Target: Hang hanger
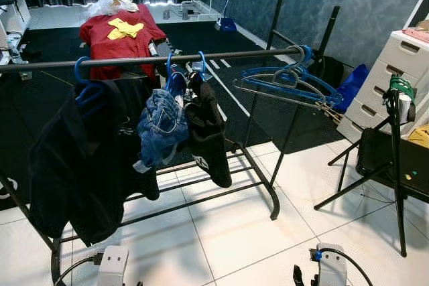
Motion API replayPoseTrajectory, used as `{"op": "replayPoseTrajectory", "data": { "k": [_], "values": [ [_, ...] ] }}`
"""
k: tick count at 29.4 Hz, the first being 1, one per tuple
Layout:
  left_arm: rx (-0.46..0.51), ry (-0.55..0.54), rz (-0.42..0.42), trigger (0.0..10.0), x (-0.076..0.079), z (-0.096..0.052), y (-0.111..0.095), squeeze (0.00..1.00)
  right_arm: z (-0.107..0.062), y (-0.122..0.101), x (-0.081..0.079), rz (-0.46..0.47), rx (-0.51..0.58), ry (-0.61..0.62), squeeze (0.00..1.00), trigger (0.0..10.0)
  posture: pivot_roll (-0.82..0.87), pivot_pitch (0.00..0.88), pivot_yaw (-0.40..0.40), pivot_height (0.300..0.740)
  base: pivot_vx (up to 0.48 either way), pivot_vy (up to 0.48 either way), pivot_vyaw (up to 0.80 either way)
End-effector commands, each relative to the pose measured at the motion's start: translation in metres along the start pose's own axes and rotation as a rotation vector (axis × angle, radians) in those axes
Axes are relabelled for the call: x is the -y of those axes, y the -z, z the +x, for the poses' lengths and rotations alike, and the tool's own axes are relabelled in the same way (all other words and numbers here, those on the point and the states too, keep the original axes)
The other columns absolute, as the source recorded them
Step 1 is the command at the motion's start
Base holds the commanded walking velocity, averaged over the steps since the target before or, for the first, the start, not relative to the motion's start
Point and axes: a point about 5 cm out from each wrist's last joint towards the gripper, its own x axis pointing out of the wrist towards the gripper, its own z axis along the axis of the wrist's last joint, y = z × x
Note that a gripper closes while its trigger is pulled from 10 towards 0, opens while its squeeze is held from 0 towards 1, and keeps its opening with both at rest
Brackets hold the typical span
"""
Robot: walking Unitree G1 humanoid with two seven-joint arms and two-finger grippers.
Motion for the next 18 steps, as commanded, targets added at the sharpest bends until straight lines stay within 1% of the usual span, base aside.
{"op": "replayPoseTrajectory", "data": {
  "k": [1,6,8,9,10,11,12,14,15,16,17,18],
  "values": [
    [-0.017,-0.002,0.017,10.0,0.002,-0.003,0.009,0.00,0.002,-0.008,-0.001,-0.015,0.039,0.005,0.00,10.0,0.04,0.000,-0.060,0.740,0.000,0.000,0.00],
    [-0.014,-0.011,0.022,10.0,0.000,-0.003,0.008,0.00,0.002,-0.008,-0.001,-0.020,0.041,0.005,0.00,10.0,0.04,0.000,-0.062,0.740,0.000,0.000,0.00],
    [0.010,-0.056,0.071,10.0,-0.006,-0.003,0.005,0.00,0.002,-0.010,0.001,-0.062,0.049,0.025,0.00,10.0,0.04,0.000,-0.064,0.740,0.000,0.000,0.00],
    [0.010,-0.056,0.071,10.0,-0.006,-0.003,0.005,0.00,0.002,-0.010,0.001,-0.062,0.049,0.025,0.00,10.0,0.04,0.000,-0.064,0.740,0.000,0.000,0.00],
    [0.019,-0.071,0.093,10.0,-0.007,-0.003,0.004,0.00,0.002,-0.010,0.002,-0.079,0.052,0.034,0.00,10.0,0.04,0.000,-0.064,0.740,0.000,0.000,0.00],
    [0.041,-0.087,0.192,10.0,-0.010,-0.003,0.001,0.00,0.001,-0.010,0.004,-0.122,0.062,0.051,0.00,10.0,0.04,0.000,-0.064,0.740,0.000,0.000,0.00],
    [0.059,-0.094,0.261,10.0,-0.011,-0.003,-0.001,0.00,0.000,-0.010,0.006,-0.149,0.069,0.062,0.00,10.0,0.04,0.000,-0.064,0.740,0.000,0.000,0.00],
    [0.103,-0.141,0.398,10.0,-0.018,-0.005,-0.005,0.00,-0.005,-0.010,0.016,-0.397,0.100,0.156,0.00,10.0,0.04,0.000,-0.067,0.740,0.000,0.000,0.00],
    [0.108,-0.165,0.421,10.0,-0.023,-0.005,-0.006,0.00,-0.007,-0.009,0.020,-0.479,0.115,0.192,0.00,10.0,0.04,0.000,-0.067,0.740,0.000,0.000,0.00],
    [0.104,-0.207,0.441,10.0,-0.028,-0.006,-0.006,0.00,-0.010,-0.007,0.027,-0.521,0.122,0.218,0.00,10.0,0.04,0.000,-0.068,0.740,0.000,0.000,0.00],
    [0.099,-0.234,0.448,10.0,-0.032,-0.007,-0.006,0.00,-0.011,-0.006,0.030,-0.528,0.121,0.229,0.00,10.0,0.04,0.000,-0.068,0.740,0.000,0.000,0.00],
    [0.099,-0.234,0.448,10.0,-0.032,-0.007,-0.006,0.00,-0.011,-0.006,0.030,-0.528,0.121,0.229,0.00,10.0,0.04,0.000,-0.068,0.740,0.000,0.000,0.00]
  ]
}}
